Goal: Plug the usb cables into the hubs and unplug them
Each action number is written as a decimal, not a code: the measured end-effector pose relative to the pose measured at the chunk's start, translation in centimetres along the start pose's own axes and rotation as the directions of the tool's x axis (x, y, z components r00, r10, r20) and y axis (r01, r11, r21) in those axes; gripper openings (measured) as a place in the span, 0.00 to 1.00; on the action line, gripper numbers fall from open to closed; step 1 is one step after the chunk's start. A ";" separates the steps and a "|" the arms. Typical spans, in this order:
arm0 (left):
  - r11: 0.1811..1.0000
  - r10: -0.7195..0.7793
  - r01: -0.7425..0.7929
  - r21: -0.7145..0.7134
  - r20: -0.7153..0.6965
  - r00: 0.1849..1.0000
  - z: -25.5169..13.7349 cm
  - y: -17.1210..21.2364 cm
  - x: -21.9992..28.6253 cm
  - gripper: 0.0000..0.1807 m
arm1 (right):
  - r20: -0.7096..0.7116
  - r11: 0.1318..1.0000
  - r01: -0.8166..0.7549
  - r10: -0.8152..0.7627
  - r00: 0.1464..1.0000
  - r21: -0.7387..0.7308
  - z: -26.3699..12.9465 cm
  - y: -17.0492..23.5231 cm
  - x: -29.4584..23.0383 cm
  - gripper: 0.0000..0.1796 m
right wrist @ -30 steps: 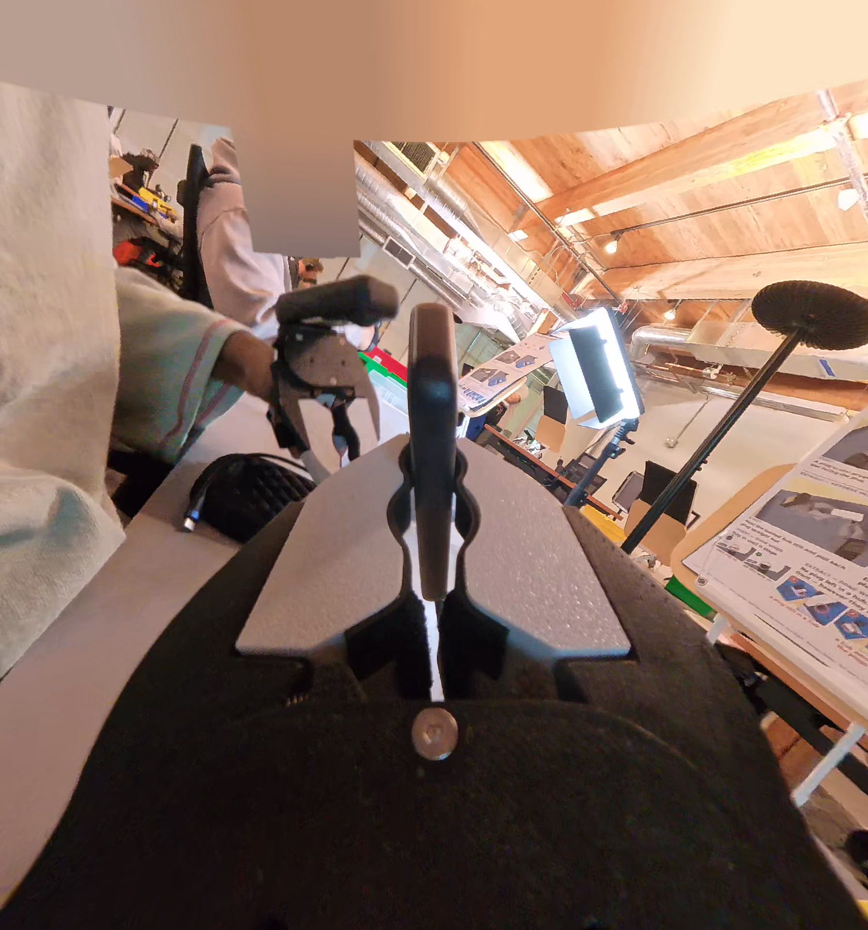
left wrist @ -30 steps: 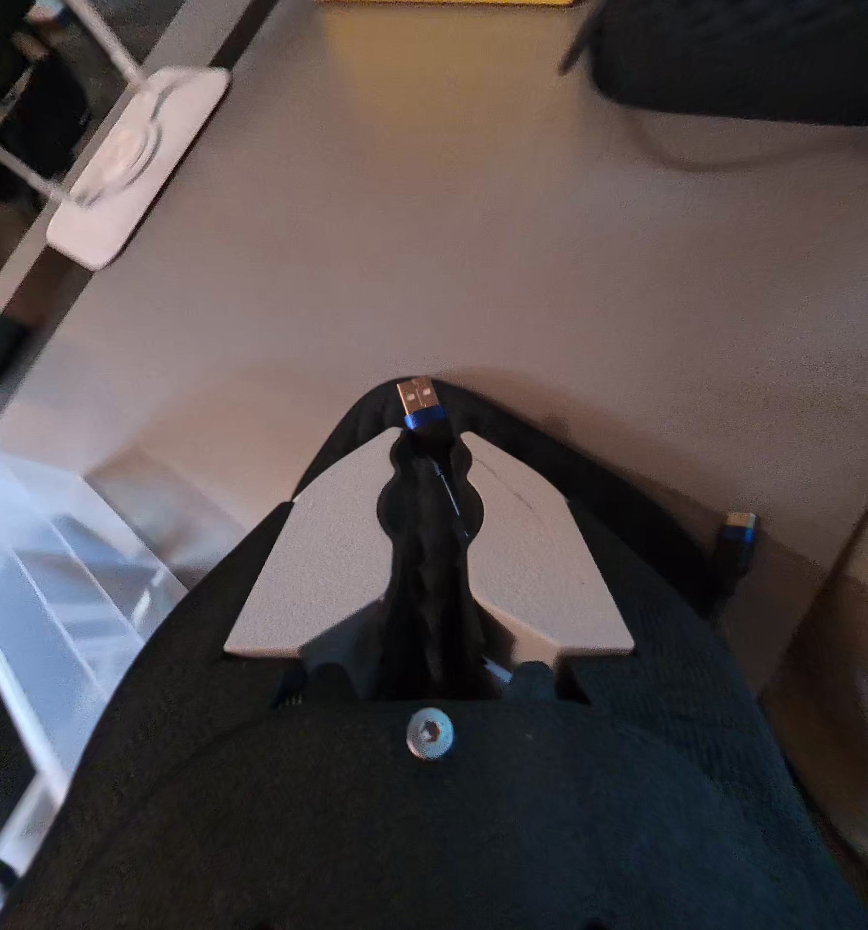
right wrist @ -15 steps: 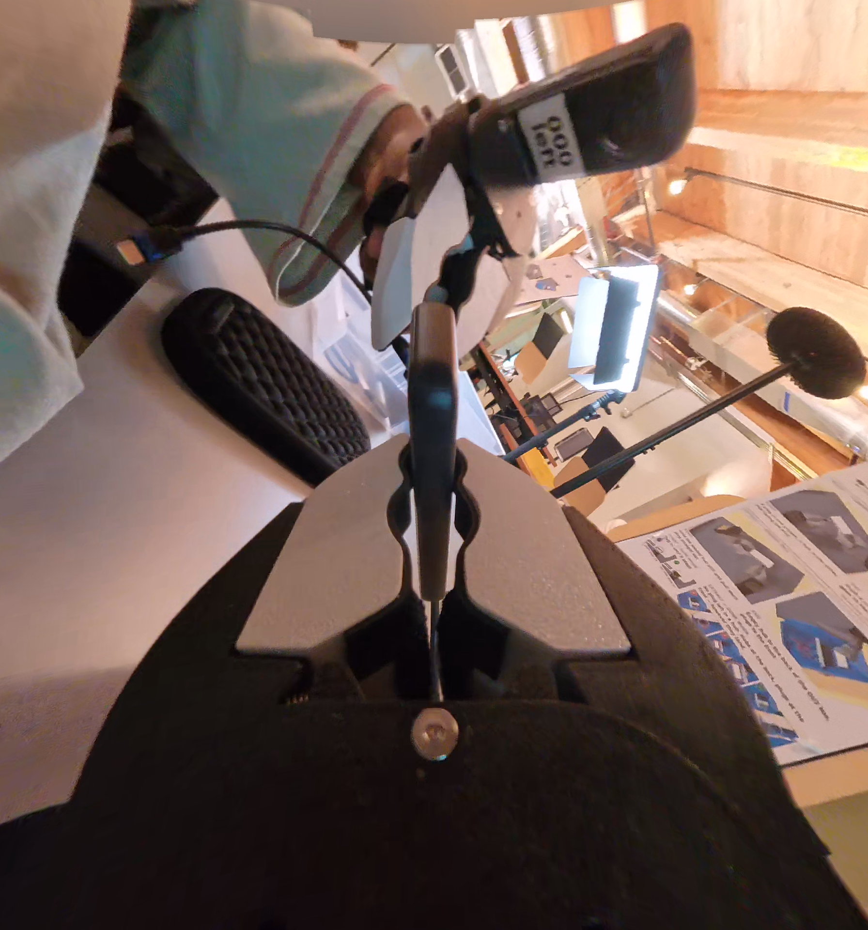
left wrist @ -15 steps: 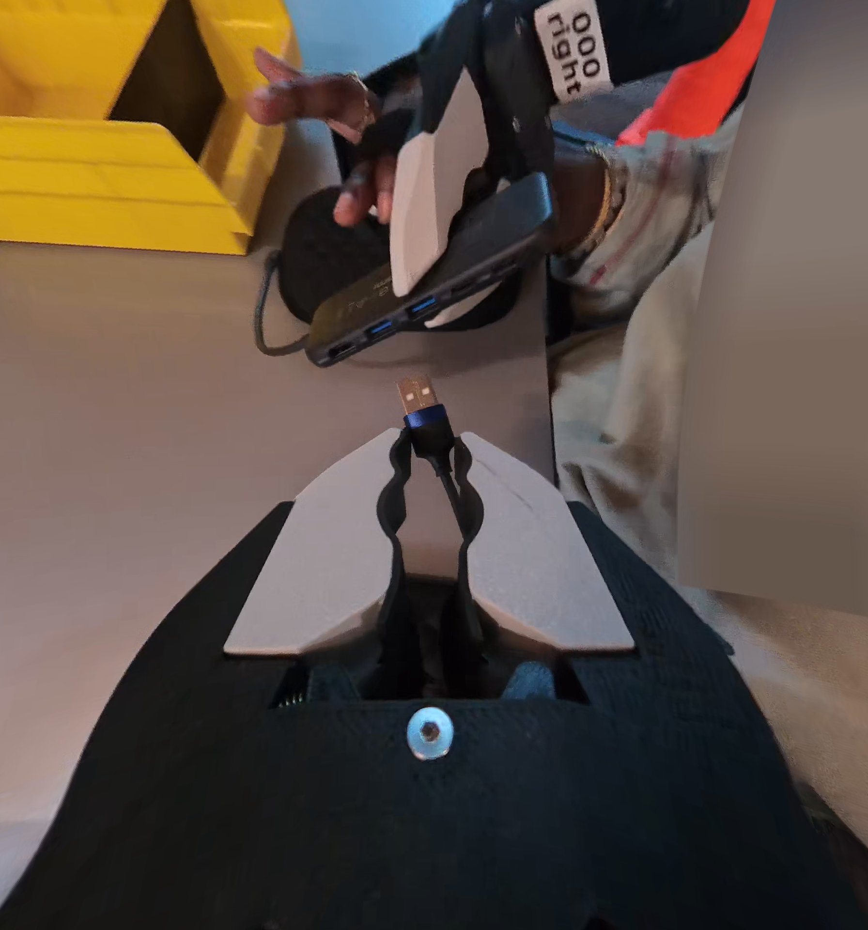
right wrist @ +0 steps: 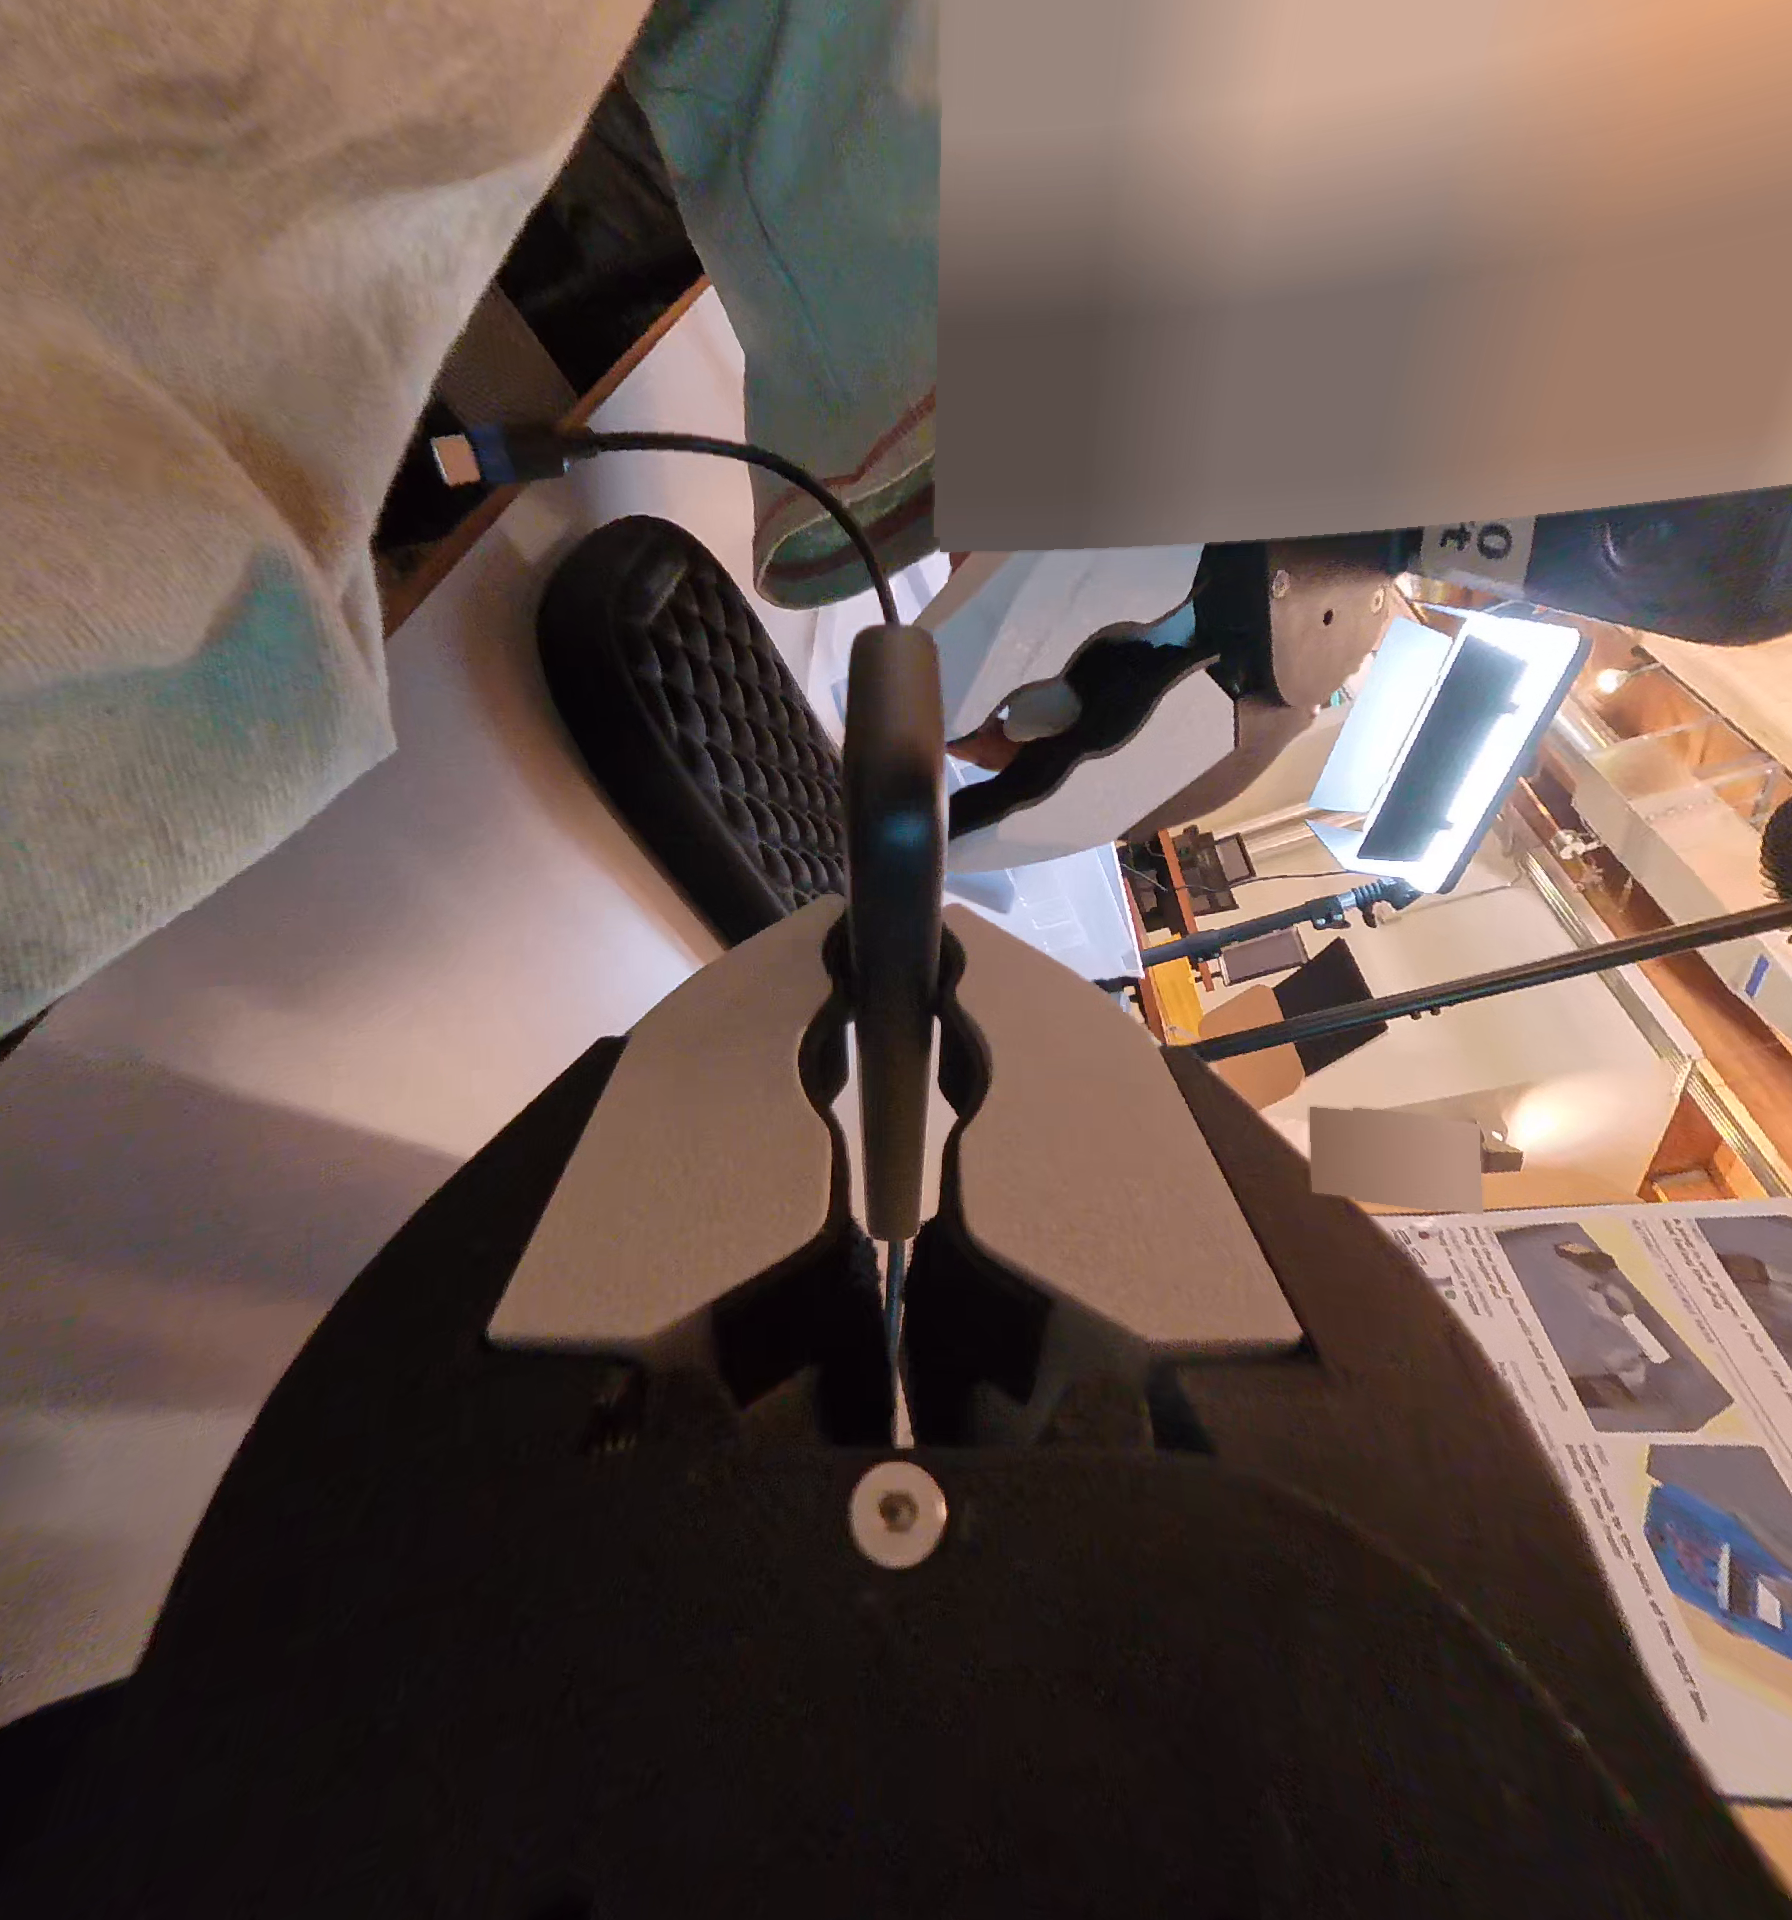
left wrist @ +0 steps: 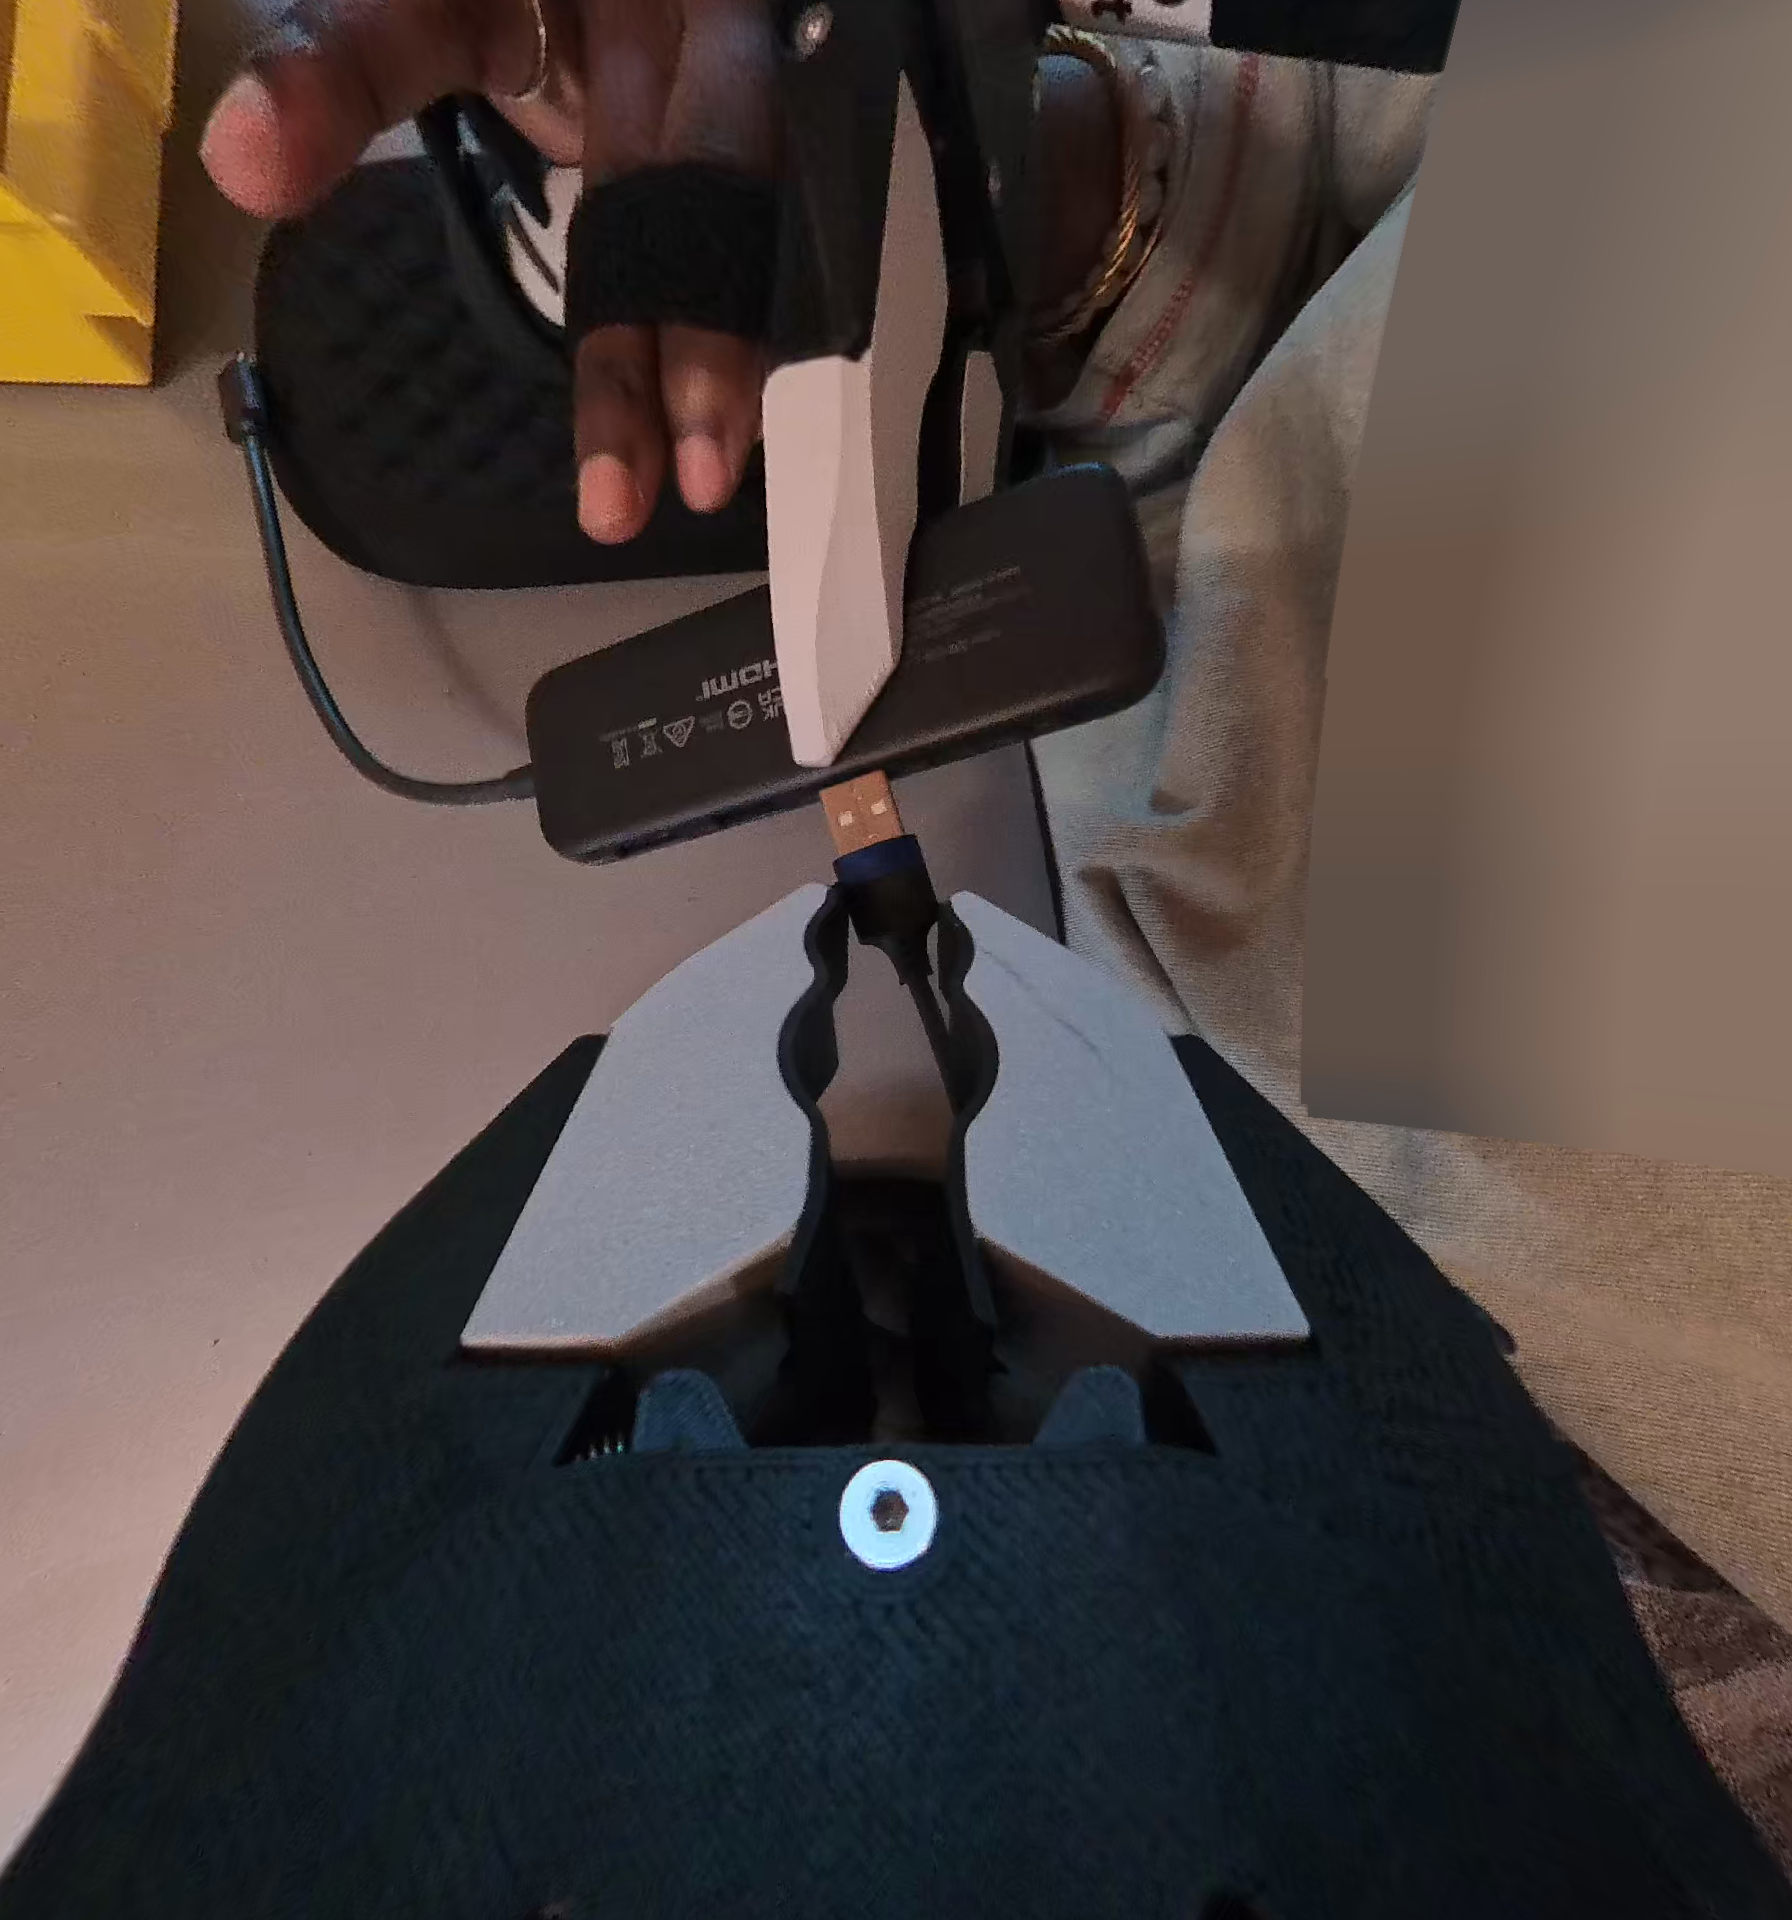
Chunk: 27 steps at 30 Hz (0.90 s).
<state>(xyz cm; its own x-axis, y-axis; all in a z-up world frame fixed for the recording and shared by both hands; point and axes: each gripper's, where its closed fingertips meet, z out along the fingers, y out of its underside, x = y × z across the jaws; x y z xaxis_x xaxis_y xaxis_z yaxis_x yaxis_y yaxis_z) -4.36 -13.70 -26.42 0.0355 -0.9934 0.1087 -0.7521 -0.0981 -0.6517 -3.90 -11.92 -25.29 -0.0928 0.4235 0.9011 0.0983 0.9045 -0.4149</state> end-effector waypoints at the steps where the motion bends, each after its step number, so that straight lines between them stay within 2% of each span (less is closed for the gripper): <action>1: 1.000 0.002 -0.002 -0.005 -0.010 1.000 0.1 0.0 0.1 0.09 | 0.002 1.000 0.001 -0.001 1.000 0.009 0.1 -0.1 0.0 0.07; 8: 0.999 0.002 -0.005 -0.050 -0.067 0.998 0.4 0.5 0.8 0.09 | 0.017 0.999 0.030 -0.030 0.999 0.023 0.1 -0.6 -0.2 0.07; 13: 0.994 -0.001 -0.011 -0.106 -0.114 0.993 0.9 1.1 0.9 0.09 | 0.090 0.991 0.130 -0.128 0.988 -0.020 0.7 -0.6 -1.2 0.07; 18: 0.999 0.014 -0.020 -0.042 -0.122 0.992 0.9 0.1 0.8 0.09 | 0.062 0.998 0.053 -0.055 0.997 0.029 0.3 -0.7 -0.7 0.07; 22: 0.997 0.039 -0.048 -0.063 -0.146 0.988 1.4 0.5 1.2 0.09 | 0.103 0.998 0.048 -0.051 0.993 0.032 0.7 -1.1 -1.5 0.07; 27: 1.000 0.007 -0.008 -0.012 -0.130 0.991 1.6 0.2 0.8 0.09 | 0.068 0.999 0.031 -0.033 0.997 0.027 0.5 -0.7 -1.2 0.07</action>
<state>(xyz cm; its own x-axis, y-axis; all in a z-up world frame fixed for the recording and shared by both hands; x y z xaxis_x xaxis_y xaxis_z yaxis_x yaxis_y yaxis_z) -3.40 -14.59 -27.63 -0.0557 -0.9780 0.2011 -0.7601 -0.0891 -0.6437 -4.32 -13.08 -26.13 -0.1627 0.3960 0.9037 0.0684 0.9183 -0.3900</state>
